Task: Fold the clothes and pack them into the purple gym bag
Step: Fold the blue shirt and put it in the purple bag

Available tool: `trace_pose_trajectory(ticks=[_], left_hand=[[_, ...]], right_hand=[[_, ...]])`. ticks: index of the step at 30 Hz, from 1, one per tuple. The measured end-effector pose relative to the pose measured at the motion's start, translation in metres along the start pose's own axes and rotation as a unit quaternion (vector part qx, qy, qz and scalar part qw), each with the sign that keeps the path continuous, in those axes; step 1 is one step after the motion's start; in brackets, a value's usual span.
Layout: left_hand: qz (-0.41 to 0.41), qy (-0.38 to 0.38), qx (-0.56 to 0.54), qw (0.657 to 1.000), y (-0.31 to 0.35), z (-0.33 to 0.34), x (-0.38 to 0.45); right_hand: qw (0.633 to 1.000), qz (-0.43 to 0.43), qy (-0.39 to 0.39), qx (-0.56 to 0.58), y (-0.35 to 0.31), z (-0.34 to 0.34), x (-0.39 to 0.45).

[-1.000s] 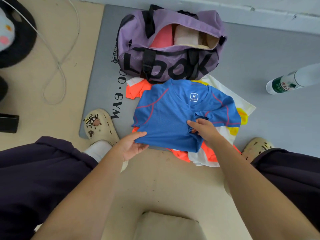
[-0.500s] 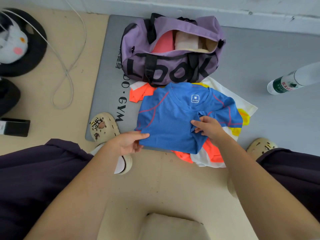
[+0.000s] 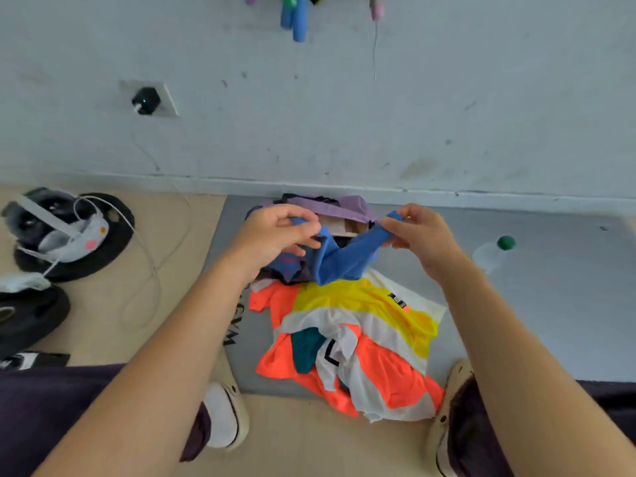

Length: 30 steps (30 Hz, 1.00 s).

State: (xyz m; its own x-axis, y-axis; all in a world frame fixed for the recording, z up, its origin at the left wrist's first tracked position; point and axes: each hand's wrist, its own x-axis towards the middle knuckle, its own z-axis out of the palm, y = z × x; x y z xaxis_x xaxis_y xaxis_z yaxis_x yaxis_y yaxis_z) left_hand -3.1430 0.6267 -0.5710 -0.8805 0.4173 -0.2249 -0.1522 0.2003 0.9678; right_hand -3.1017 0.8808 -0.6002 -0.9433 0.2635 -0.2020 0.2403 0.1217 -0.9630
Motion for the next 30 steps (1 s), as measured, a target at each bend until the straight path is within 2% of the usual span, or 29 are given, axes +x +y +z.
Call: trace_pose_trajectory(ticks=[4, 11, 14, 16, 17, 20, 23, 30], left_hand=[[0.082, -0.079, 0.023, 0.993, 0.070, 0.001, -0.025], [0.180, -0.035, 0.118, 0.976, 0.125, 0.001, -0.057], [0.213, 0.027, 0.208, 0.954, 0.121, 0.007, -0.059], [0.209, 0.049, 0.227, 0.950, 0.115, 0.014, -0.060], [0.196, 0.036, 0.214, 0.956, 0.112, 0.018, -0.060], [0.127, -0.064, 0.125, 0.982, 0.102, 0.023, -0.066], [0.106, -0.143, 0.063, 0.982, 0.095, 0.026, -0.070], [0.145, -0.079, 0.062, 0.984, 0.081, 0.035, -0.063]], right_hand=[[0.997, -0.076, -0.012, -0.013, -0.066, -0.017, -0.024], [0.988, -0.143, -0.060, -0.005, -0.134, -0.033, -0.069], [0.986, -0.140, -0.093, 0.005, -0.141, -0.033, -0.082], [0.986, -0.131, -0.104, 0.011, -0.137, -0.031, -0.088], [0.986, -0.124, -0.106, 0.017, -0.132, -0.030, -0.090], [0.989, -0.090, -0.104, 0.050, -0.112, -0.023, -0.093], [0.993, -0.056, -0.099, 0.038, -0.097, -0.018, -0.095], [0.988, -0.057, -0.127, 0.062, -0.096, -0.012, -0.103]])
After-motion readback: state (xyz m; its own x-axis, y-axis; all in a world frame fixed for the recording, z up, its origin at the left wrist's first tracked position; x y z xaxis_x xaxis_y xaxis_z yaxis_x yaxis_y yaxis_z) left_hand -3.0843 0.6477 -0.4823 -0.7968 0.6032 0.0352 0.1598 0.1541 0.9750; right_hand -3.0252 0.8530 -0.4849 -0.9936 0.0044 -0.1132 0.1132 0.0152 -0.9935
